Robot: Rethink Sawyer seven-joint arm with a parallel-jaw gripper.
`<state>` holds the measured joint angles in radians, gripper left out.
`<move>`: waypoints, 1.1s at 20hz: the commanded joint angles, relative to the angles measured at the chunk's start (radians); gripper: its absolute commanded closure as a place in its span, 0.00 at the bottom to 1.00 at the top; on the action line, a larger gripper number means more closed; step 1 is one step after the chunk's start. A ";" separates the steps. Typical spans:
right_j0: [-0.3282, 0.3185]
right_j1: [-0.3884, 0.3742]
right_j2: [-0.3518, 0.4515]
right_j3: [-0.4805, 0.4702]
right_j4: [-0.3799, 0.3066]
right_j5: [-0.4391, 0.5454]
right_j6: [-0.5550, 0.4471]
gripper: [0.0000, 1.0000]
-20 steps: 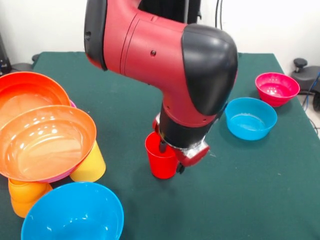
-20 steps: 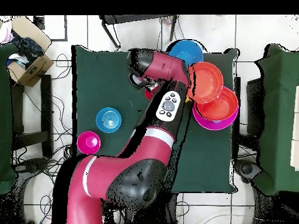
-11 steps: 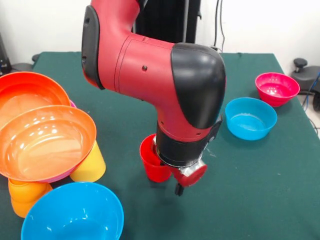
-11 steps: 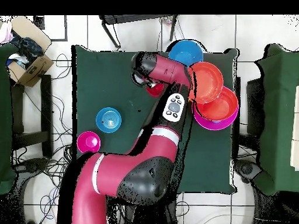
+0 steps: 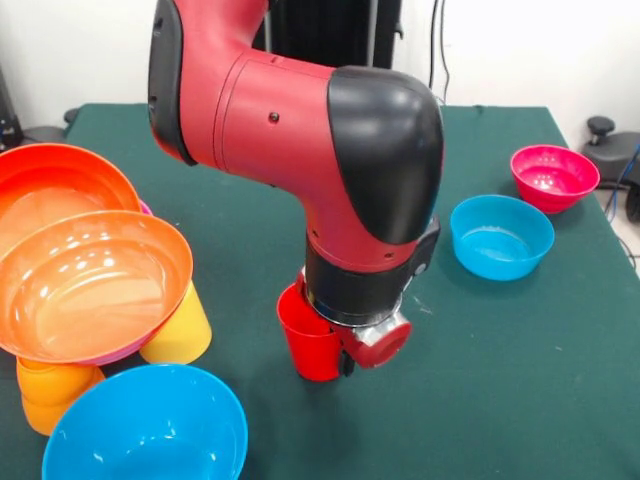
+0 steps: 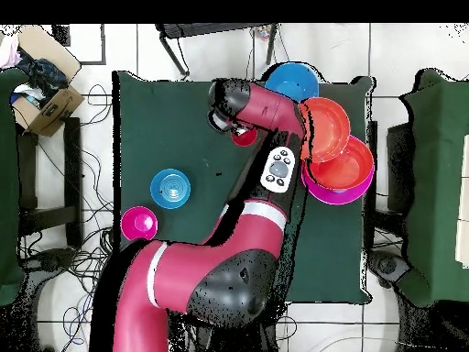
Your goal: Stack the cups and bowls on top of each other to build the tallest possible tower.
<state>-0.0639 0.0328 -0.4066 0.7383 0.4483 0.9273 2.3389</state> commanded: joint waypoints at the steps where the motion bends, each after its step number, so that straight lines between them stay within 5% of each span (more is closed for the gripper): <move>1: -0.003 -0.077 0.115 0.124 -0.068 0.049 -0.082 1.00; 9: -0.011 -0.145 0.029 0.016 -0.104 0.255 -0.075 1.00; 17: -0.075 -0.089 -0.013 -0.290 -0.093 0.422 -0.072 1.00; 22: -0.090 -0.085 -0.032 -0.348 -0.099 0.452 -0.097 1.00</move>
<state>-0.1278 -0.0648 -0.4702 0.5204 0.3946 1.2778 2.3389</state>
